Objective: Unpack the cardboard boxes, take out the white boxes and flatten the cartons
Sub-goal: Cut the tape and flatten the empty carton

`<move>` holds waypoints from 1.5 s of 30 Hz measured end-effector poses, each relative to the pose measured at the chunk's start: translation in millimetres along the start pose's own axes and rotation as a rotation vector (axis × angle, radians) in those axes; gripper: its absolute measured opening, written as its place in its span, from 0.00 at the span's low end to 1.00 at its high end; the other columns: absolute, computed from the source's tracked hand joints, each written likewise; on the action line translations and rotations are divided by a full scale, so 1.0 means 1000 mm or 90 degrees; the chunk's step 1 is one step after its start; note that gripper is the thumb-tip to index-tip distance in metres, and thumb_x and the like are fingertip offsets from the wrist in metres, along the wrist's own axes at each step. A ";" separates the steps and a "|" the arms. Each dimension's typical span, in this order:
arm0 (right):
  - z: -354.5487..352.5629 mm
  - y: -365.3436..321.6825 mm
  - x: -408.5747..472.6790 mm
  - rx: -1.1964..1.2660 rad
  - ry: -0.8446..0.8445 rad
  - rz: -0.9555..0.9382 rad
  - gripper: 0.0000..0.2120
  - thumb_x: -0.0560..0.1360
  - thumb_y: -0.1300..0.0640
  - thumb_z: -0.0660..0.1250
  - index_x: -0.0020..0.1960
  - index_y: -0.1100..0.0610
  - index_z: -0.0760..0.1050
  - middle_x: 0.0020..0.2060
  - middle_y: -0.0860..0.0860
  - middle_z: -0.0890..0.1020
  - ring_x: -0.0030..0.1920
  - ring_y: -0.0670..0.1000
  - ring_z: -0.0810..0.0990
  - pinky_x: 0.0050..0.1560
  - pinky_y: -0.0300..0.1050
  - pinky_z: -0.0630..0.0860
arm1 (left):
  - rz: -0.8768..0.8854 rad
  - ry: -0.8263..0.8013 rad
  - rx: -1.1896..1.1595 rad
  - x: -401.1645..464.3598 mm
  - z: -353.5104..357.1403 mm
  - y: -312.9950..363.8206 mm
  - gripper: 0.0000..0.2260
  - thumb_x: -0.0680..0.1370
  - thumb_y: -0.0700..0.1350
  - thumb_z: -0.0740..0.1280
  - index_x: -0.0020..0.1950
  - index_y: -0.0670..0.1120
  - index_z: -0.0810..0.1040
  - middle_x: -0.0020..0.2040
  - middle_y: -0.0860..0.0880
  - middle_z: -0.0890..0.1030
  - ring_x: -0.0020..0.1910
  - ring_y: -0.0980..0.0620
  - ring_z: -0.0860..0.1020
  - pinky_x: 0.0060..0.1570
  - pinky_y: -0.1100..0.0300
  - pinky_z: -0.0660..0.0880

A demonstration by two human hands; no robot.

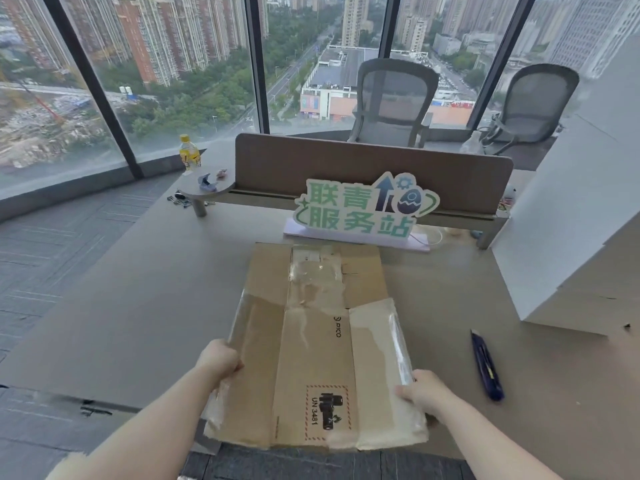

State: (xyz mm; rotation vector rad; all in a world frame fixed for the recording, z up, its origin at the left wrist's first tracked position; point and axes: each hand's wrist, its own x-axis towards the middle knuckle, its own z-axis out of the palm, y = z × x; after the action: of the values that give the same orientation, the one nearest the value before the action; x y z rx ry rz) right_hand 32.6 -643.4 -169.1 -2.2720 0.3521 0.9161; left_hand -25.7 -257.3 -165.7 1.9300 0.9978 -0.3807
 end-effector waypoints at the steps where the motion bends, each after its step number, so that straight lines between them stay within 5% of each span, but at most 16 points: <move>1: 0.006 0.003 0.000 -0.005 -0.005 0.013 0.06 0.76 0.56 0.68 0.49 0.58 0.76 0.38 0.53 0.80 0.35 0.51 0.79 0.28 0.39 0.70 | 0.004 0.007 0.010 0.006 0.001 -0.008 0.13 0.66 0.32 0.67 0.50 0.36 0.80 0.42 0.39 0.83 0.40 0.43 0.80 0.39 0.50 0.78; 7: 0.012 0.010 0.002 0.013 0.018 0.073 0.08 0.75 0.64 0.66 0.37 0.60 0.72 0.26 0.52 0.72 0.22 0.50 0.69 0.23 0.34 0.61 | 0.036 0.016 0.068 0.026 0.007 -0.025 0.24 0.69 0.38 0.71 0.65 0.41 0.74 0.51 0.44 0.81 0.47 0.45 0.80 0.43 0.55 0.78; 10: 0.012 0.003 0.012 -0.047 0.013 0.097 0.05 0.73 0.62 0.66 0.41 0.61 0.71 0.30 0.56 0.72 0.25 0.53 0.71 0.25 0.39 0.67 | 0.071 0.019 0.103 0.033 0.006 -0.018 0.21 0.70 0.40 0.68 0.62 0.45 0.73 0.53 0.45 0.81 0.49 0.45 0.79 0.47 0.53 0.77; 12: 0.015 -0.001 0.021 -0.121 0.006 0.120 0.08 0.73 0.57 0.66 0.46 0.62 0.73 0.34 0.57 0.77 0.27 0.54 0.76 0.26 0.40 0.71 | 0.082 0.024 0.147 0.039 0.007 -0.012 0.25 0.72 0.40 0.65 0.69 0.47 0.66 0.57 0.45 0.77 0.53 0.43 0.77 0.49 0.53 0.75; 16: 0.019 -0.012 0.034 -0.257 0.155 0.106 0.12 0.75 0.46 0.62 0.52 0.54 0.71 0.46 0.52 0.80 0.45 0.55 0.81 0.47 0.46 0.78 | 0.114 0.045 0.289 0.049 0.018 0.001 0.27 0.77 0.42 0.59 0.76 0.49 0.59 0.67 0.43 0.69 0.63 0.39 0.70 0.52 0.50 0.71; 18: 0.020 -0.025 0.045 -0.250 0.213 0.018 0.08 0.76 0.49 0.60 0.51 0.52 0.71 0.49 0.52 0.80 0.49 0.56 0.79 0.50 0.47 0.77 | 0.158 0.048 0.326 0.057 0.026 0.015 0.27 0.78 0.43 0.58 0.78 0.50 0.58 0.70 0.44 0.68 0.66 0.40 0.68 0.54 0.49 0.71; 21: 0.019 -0.052 0.070 -0.236 0.221 -0.124 0.13 0.79 0.53 0.60 0.62 0.53 0.73 0.61 0.51 0.77 0.58 0.55 0.77 0.54 0.47 0.74 | 0.230 0.029 0.352 0.070 0.042 0.041 0.26 0.80 0.47 0.59 0.78 0.50 0.59 0.77 0.49 0.62 0.73 0.43 0.62 0.63 0.47 0.70; 25: 0.019 -0.089 0.106 -0.286 0.174 -0.221 0.25 0.81 0.52 0.58 0.77 0.53 0.61 0.76 0.50 0.63 0.75 0.53 0.61 0.72 0.50 0.62 | 0.286 0.013 0.393 0.086 0.069 0.079 0.25 0.82 0.53 0.57 0.79 0.54 0.57 0.80 0.49 0.55 0.78 0.45 0.55 0.74 0.47 0.58; 34: 0.030 -0.146 0.198 -0.398 0.134 -0.314 0.30 0.82 0.40 0.47 0.80 0.48 0.44 0.80 0.52 0.40 0.79 0.56 0.39 0.77 0.56 0.41 | 0.363 0.013 0.535 0.156 0.115 0.116 0.26 0.83 0.57 0.49 0.80 0.58 0.45 0.81 0.48 0.38 0.79 0.48 0.37 0.77 0.47 0.40; 37: 0.050 -0.141 0.215 -0.413 0.171 -0.295 0.33 0.79 0.36 0.40 0.81 0.48 0.43 0.80 0.54 0.41 0.79 0.58 0.39 0.77 0.61 0.40 | 0.397 0.044 0.568 0.169 0.121 0.101 0.27 0.82 0.63 0.44 0.79 0.60 0.38 0.79 0.50 0.32 0.76 0.51 0.29 0.76 0.48 0.34; 42: 0.064 -0.131 0.226 -0.431 0.264 -0.303 0.33 0.79 0.37 0.47 0.80 0.50 0.52 0.80 0.55 0.53 0.79 0.61 0.50 0.76 0.63 0.50 | 0.410 0.040 0.591 0.176 0.124 0.098 0.28 0.81 0.65 0.42 0.77 0.61 0.35 0.78 0.51 0.29 0.75 0.52 0.27 0.75 0.46 0.34; 45: 0.065 -0.136 0.222 -0.428 0.265 -0.286 0.33 0.79 0.37 0.49 0.79 0.51 0.56 0.79 0.55 0.56 0.78 0.62 0.54 0.75 0.64 0.53 | 0.432 0.052 0.566 0.180 0.120 0.102 0.28 0.79 0.63 0.48 0.79 0.60 0.52 0.81 0.47 0.45 0.80 0.46 0.43 0.76 0.46 0.40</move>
State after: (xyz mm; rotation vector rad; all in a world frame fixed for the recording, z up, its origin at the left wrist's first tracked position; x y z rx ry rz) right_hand 221.5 -499.1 -293.9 -2.9797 -0.3495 0.3409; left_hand 179.8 -295.7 -281.0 2.9417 0.1284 -0.3731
